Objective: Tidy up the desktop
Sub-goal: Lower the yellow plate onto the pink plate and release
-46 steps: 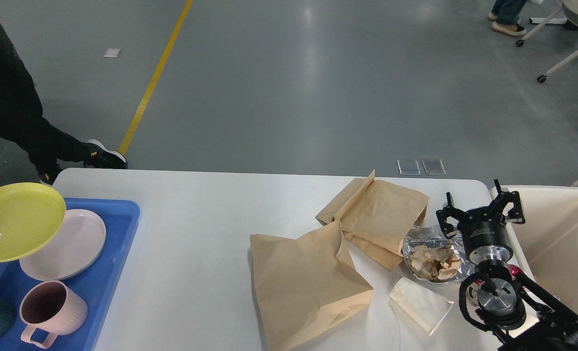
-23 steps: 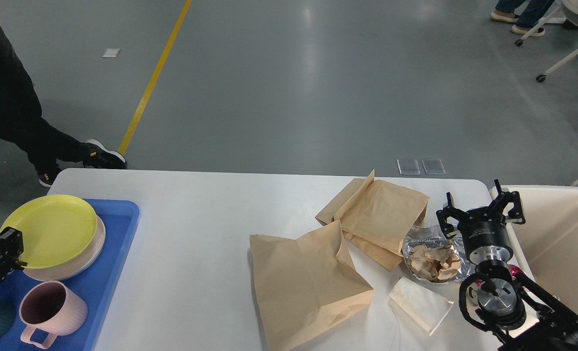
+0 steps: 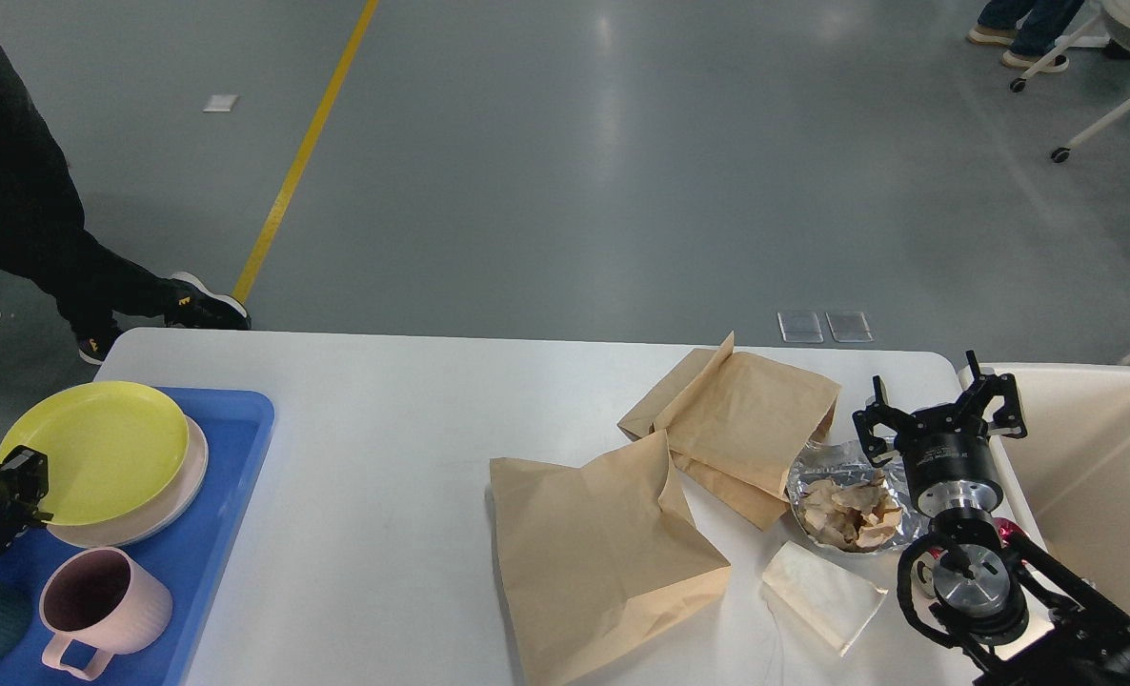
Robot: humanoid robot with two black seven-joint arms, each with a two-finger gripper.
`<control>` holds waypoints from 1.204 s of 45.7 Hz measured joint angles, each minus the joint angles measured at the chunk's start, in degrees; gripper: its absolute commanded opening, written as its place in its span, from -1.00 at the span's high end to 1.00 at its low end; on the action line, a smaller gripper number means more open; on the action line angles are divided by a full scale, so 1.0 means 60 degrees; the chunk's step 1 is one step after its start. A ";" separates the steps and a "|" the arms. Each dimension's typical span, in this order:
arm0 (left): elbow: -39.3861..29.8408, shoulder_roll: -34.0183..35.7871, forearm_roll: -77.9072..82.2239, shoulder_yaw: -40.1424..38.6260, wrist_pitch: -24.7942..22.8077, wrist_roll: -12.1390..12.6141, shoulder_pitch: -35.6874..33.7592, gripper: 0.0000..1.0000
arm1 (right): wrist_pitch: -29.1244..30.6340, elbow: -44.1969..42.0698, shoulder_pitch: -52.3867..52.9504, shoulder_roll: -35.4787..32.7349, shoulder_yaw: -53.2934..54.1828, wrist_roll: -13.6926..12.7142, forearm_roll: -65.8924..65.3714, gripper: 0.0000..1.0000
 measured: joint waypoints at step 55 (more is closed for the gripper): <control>-0.0061 0.0751 0.0050 0.0016 -0.0168 -0.0028 -0.0338 -0.89 | -0.0005 -0.0011 0.0007 0.0012 0.0000 0.0000 0.0000 -1.00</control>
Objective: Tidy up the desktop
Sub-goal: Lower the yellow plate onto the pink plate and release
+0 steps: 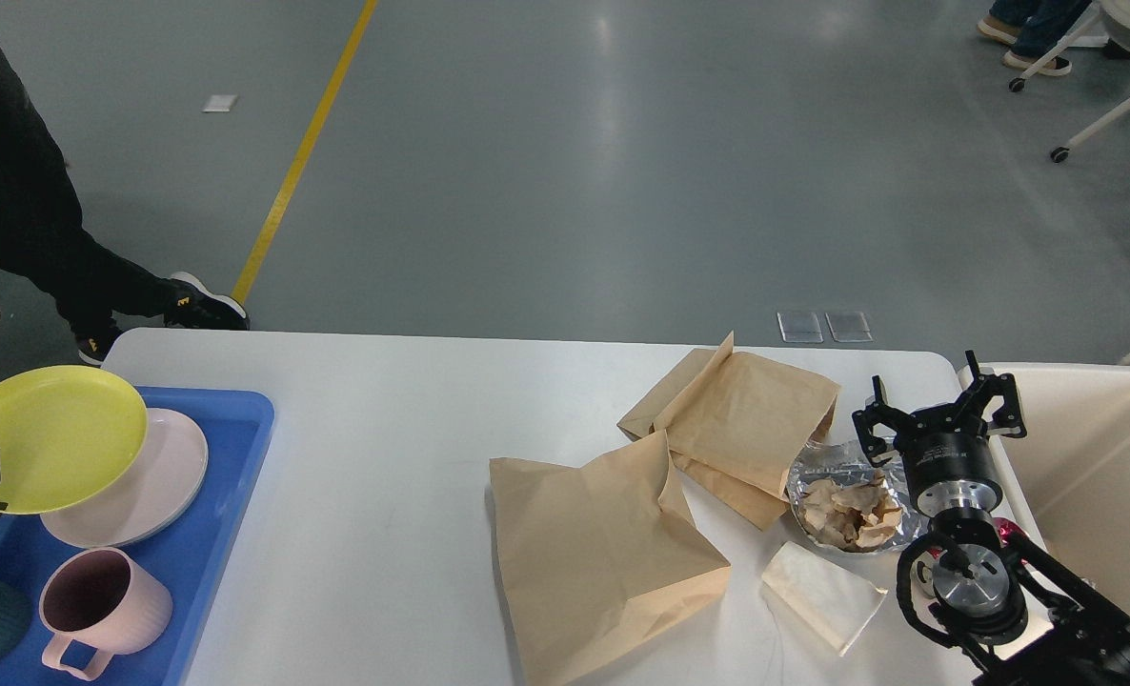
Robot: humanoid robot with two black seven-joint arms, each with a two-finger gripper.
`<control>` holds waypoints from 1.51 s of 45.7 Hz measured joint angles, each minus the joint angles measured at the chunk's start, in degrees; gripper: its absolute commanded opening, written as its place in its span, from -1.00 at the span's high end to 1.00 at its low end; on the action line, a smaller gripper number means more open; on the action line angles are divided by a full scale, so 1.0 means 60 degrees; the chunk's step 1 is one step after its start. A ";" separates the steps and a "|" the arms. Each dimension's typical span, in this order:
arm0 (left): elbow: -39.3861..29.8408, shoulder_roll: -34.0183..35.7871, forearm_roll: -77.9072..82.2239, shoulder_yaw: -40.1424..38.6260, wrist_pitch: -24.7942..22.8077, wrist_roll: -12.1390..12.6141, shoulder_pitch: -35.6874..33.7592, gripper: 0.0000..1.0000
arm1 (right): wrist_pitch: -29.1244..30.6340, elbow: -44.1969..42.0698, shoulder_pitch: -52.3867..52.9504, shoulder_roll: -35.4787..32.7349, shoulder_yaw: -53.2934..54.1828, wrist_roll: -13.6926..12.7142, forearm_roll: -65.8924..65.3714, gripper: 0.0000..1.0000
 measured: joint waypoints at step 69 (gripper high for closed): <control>-0.0180 -0.0536 0.0709 -0.0396 0.0479 0.0121 0.0138 -0.89 | 0.0006 0.0000 0.0005 0.0001 0.0000 0.0000 0.0000 -1.00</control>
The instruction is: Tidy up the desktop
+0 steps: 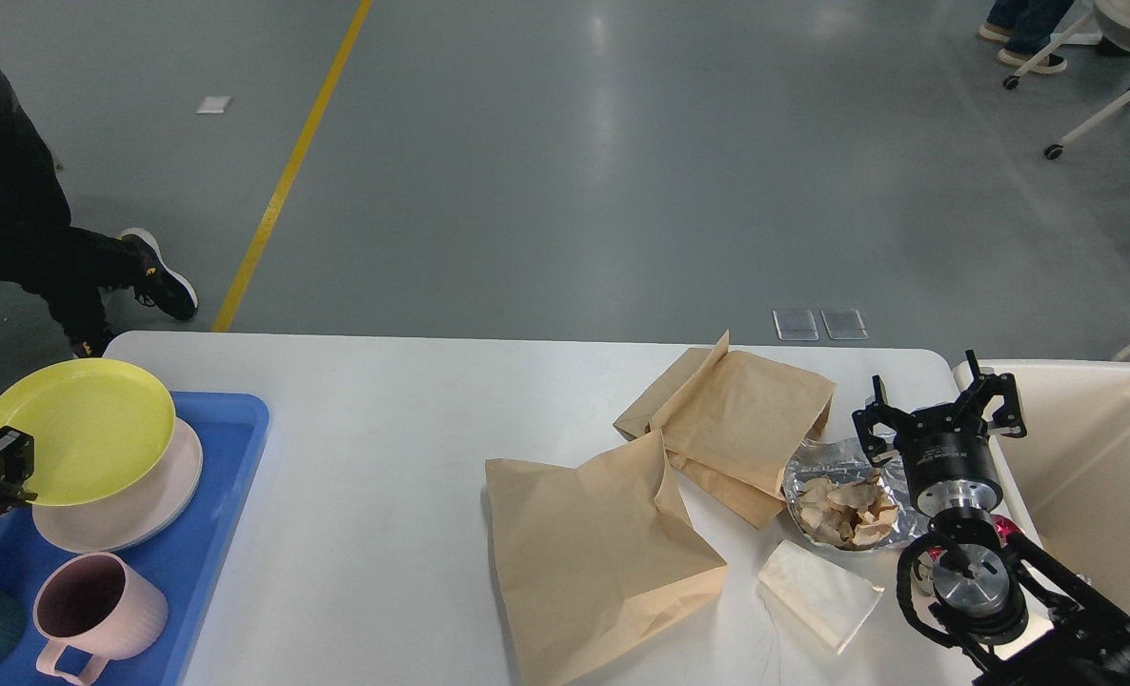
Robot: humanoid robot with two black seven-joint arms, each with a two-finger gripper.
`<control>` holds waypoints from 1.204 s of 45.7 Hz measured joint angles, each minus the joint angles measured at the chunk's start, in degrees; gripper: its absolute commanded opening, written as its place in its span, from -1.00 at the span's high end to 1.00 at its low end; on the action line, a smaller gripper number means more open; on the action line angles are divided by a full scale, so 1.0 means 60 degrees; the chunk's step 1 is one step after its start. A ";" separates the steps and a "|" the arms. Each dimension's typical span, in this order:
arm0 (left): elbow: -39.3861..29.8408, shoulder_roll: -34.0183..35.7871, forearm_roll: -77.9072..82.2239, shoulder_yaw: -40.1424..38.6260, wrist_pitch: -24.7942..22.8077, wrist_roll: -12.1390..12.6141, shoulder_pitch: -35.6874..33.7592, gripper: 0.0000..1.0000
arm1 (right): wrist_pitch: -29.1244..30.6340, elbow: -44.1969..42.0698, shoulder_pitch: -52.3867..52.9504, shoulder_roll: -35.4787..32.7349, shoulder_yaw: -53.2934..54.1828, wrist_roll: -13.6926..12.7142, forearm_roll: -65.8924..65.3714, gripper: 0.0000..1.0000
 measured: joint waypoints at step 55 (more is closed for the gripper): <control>-0.0164 0.0214 0.0296 -0.0047 0.0139 -0.0024 -0.0184 -0.92 | -0.0008 0.0000 0.0003 0.0000 0.0000 0.0000 0.0000 -1.00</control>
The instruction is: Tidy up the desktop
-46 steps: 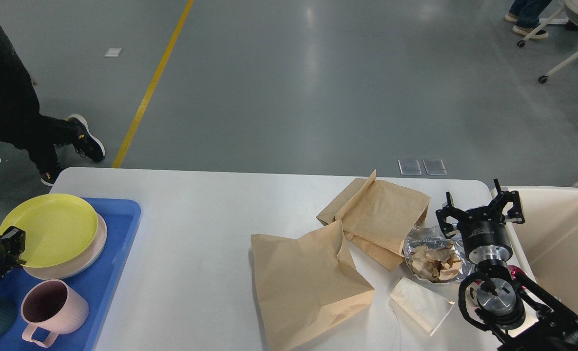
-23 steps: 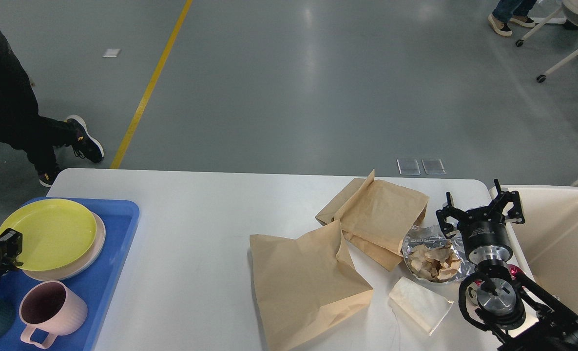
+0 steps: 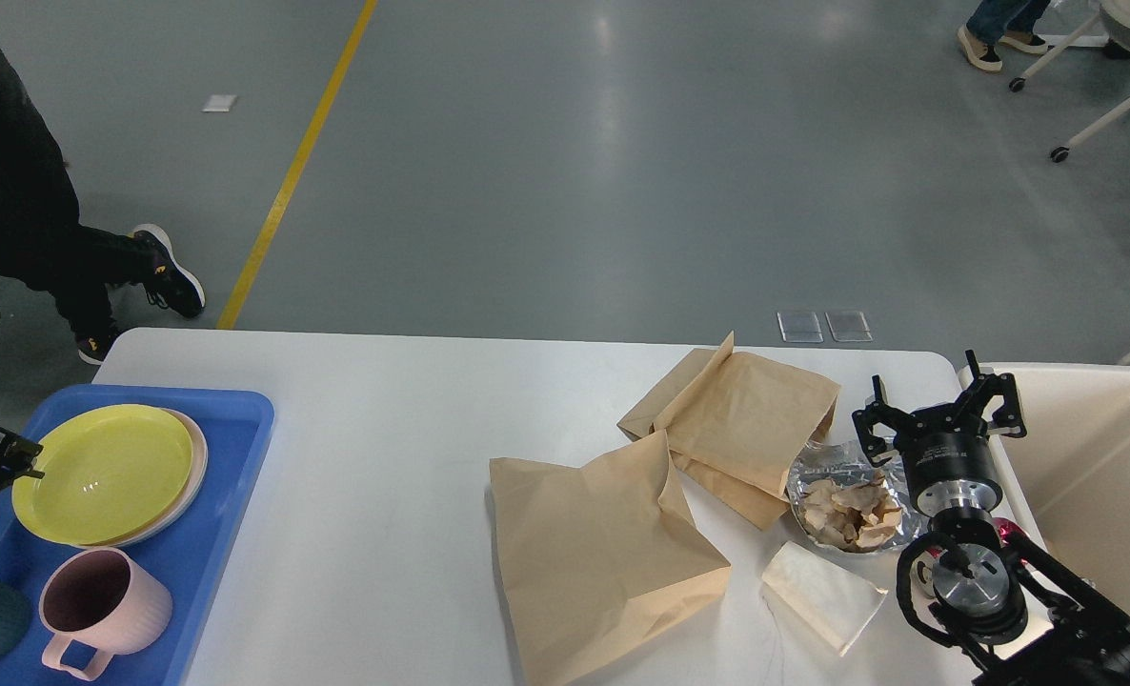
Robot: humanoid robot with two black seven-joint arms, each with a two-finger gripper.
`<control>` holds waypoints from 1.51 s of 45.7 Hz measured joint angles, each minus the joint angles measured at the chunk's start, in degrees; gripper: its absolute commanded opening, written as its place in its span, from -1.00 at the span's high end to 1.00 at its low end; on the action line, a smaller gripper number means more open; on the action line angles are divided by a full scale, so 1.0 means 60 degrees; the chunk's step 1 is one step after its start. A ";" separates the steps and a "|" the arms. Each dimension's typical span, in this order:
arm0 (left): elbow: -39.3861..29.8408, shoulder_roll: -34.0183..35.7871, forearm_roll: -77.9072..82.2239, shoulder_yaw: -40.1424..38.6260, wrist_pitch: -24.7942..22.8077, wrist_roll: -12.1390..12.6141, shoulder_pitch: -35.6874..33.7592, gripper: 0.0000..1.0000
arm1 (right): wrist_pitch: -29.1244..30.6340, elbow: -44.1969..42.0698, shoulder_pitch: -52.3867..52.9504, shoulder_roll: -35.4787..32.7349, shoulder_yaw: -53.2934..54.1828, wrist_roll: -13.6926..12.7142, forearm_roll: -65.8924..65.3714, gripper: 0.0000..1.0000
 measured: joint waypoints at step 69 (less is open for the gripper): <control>-0.2179 -0.2658 0.2472 -2.0810 -0.1952 -0.1898 0.7672 -0.93 | 0.0002 -0.0012 0.0009 0.0001 0.0000 0.0000 0.0000 -1.00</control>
